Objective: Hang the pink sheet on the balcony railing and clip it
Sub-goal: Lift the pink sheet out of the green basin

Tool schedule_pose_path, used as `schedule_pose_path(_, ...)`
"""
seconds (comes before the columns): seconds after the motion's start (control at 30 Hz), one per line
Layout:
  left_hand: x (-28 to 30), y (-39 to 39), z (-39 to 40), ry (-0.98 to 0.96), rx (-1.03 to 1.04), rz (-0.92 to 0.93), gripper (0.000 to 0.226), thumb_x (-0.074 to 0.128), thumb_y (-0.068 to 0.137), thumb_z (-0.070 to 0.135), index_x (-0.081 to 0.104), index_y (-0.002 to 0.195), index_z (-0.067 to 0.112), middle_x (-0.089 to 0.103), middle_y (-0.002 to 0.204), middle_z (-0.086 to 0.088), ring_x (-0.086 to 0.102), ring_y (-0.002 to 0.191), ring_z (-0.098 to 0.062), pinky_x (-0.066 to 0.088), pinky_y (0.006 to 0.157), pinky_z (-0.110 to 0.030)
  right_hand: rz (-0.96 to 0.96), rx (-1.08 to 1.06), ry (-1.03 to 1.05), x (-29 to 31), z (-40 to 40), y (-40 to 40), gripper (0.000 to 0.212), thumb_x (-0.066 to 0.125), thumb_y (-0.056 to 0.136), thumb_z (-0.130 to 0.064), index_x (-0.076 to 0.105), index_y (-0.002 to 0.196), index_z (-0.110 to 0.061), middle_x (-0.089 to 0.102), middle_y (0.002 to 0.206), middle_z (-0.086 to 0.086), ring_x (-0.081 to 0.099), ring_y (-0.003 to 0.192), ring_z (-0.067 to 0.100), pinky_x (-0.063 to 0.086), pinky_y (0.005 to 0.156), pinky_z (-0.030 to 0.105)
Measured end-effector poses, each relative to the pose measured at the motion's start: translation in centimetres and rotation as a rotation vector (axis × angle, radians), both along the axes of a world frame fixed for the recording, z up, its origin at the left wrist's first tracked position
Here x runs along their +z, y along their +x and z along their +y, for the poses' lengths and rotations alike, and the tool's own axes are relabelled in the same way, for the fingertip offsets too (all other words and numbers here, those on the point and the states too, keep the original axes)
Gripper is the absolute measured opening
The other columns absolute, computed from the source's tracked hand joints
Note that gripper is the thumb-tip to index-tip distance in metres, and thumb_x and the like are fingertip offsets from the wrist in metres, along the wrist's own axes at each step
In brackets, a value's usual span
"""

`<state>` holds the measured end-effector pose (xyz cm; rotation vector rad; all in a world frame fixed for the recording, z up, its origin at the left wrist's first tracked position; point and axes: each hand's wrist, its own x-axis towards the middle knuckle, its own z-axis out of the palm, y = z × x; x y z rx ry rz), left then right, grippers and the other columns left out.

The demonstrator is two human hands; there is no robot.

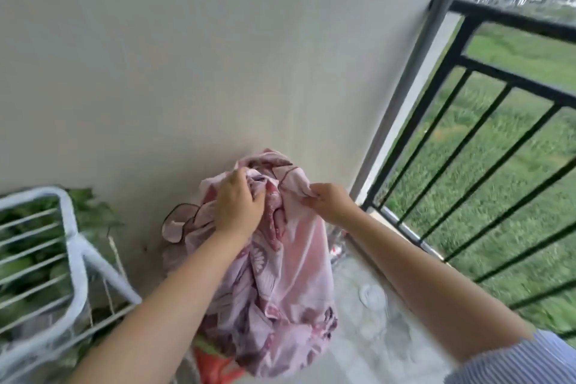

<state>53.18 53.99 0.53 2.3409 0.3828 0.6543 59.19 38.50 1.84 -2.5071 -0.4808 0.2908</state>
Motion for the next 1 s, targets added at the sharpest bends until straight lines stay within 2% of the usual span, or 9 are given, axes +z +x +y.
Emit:
schedule_pose_path(0.1, -3.7, -2.3, 1.5, 0.099, -0.012, 0.136, 0.029, 0.053, 0.088, 0.017, 0.056, 0.102, -0.009, 0.061, 0.100, -0.032, 0.056, 0.097, -0.045, 0.045, 0.077, -0.047, 0.098, 0.059, -0.098, -4.7, 0.9, -1.5, 0.040, 0.049, 0.089, -0.014, 0.032, 0.053, -0.013, 0.043, 0.065, 0.010, 0.040, 0.070, 0.019, 0.023, 0.058, 0.027)
schedule_pose_path(0.27, -8.6, -3.4, 3.0, 0.213, -0.040, 0.433, 0.034, 0.048, 0.092, 0.023, 0.048, 0.118, 0.001, 0.056, 0.117, -0.020, 0.048, 0.111, -0.035, 0.040, 0.089, -0.042, 0.125, 0.100, -0.162, -10.4, 1.9, -2.3, 0.038, 0.044, 0.087, -0.009, 0.029, 0.054, -0.018, 0.040, 0.060, 0.005, 0.048, 0.075, 0.026, 0.031, 0.065, 0.032)
schedule_pose_path(0.37, -12.2, -3.3, 2.4, 0.295, -0.077, 0.598, 0.039, 0.046, 0.091, 0.024, 0.041, 0.126, 0.008, 0.053, 0.124, -0.015, 0.045, 0.116, -0.032, 0.039, 0.093, -0.040, 0.206, 0.152, -0.290, -15.3, 1.3, -2.1, 0.017, 0.044, 0.090, -0.026, 0.054, 0.084, -0.014, 0.062, 0.086, 0.007, 0.059, 0.092, 0.027, 0.046, 0.083, 0.036)
schedule_pose_path(0.43, -15.2, -3.0, 1.7, 0.292, -0.092, 0.735, 0.044, 0.045, 0.092, 0.027, 0.035, 0.133, 0.014, 0.046, 0.132, -0.010, 0.040, 0.123, -0.028, 0.035, 0.100, -0.036, 0.244, 0.096, -0.366, -19.6, 0.5, -1.7, 0.027, 0.047, 0.085, -0.040, 0.053, 0.101, -0.018, 0.062, 0.108, 0.009, 0.057, 0.100, 0.028, 0.050, 0.085, 0.040)
schedule_pose_path(0.5, -18.3, -2.4, 1.1, 0.259, -0.076, 0.832, 0.047, 0.046, 0.092, 0.030, 0.033, 0.135, 0.018, 0.044, 0.132, -0.007, 0.038, 0.125, -0.025, 0.034, 0.102, -0.034, 0.313, -0.021, -0.419, -23.9, -0.2, -0.6, 0.057, 0.056, 0.077, -0.048, 0.039, 0.125, -0.021, 0.047, 0.130, 0.012, 0.044, 0.119, 0.032, 0.042, 0.098, 0.050)
schedule_pose_path(0.6, -23.6, -1.3, 0.3, 0.198, -0.065, 0.940, 0.050, 0.046, 0.091, 0.030, 0.029, 0.137, 0.020, 0.042, 0.133, -0.008, 0.037, 0.125, -0.026, 0.034, 0.102, -0.035, 0.427, -0.010, -0.541, -29.4, -0.8, 1.6, 0.099, 0.068, 0.070, -0.050, 0.003, 0.143, -0.029, 0.004, 0.154, 0.013, 0.007, 0.141, 0.035, 0.012, 0.110, 0.060)
schedule_pose_path(0.8, -31.9, -0.1, -1.6, 0.041, -0.002, 1.116, 0.064, 0.046, 0.092, 0.024, 0.010, 0.145, 0.027, 0.008, 0.155, -0.014, 0.017, 0.141, -0.033, 0.021, 0.115, -0.043, 0.286, 0.216, -0.653, -38.2, 0.1, 6.9, 0.101, 0.067, 0.075, -0.039, -0.010, 0.140, -0.039, -0.021, 0.151, 0.014, -0.014, 0.140, 0.035, -0.003, 0.109, 0.061)
schedule_pose_path(0.9, -34.4, 0.8, -2.0, -0.051, 0.030, 1.148, 0.068, 0.047, 0.092, 0.023, 0.005, 0.145, 0.034, -0.002, 0.156, -0.013, 0.015, 0.142, -0.034, 0.026, 0.112, -0.046, 0.253, 0.246, -0.659, -41.1, 1.4, 9.2, 0.084, 0.061, 0.078, -0.021, 0.008, 0.140, -0.041, -0.005, 0.153, 0.018, 0.001, 0.140, 0.039, 0.006, 0.111, 0.058)
schedule_pose_path(1.0, -35.8, 1.7, -2.3, -0.139, 0.054, 1.172, 0.067, 0.046, 0.093, 0.022, 0.005, 0.144, 0.036, 0.000, 0.157, -0.009, 0.019, 0.141, -0.034, 0.029, 0.110, -0.051, 0.146, 0.281, -0.624, -42.6, 2.3, 9.8, 0.043, 0.045, 0.083, -0.010, 0.047, 0.125, -0.018, 0.042, 0.135, 0.018, 0.040, 0.123, 0.036, 0.023, 0.106, 0.045)
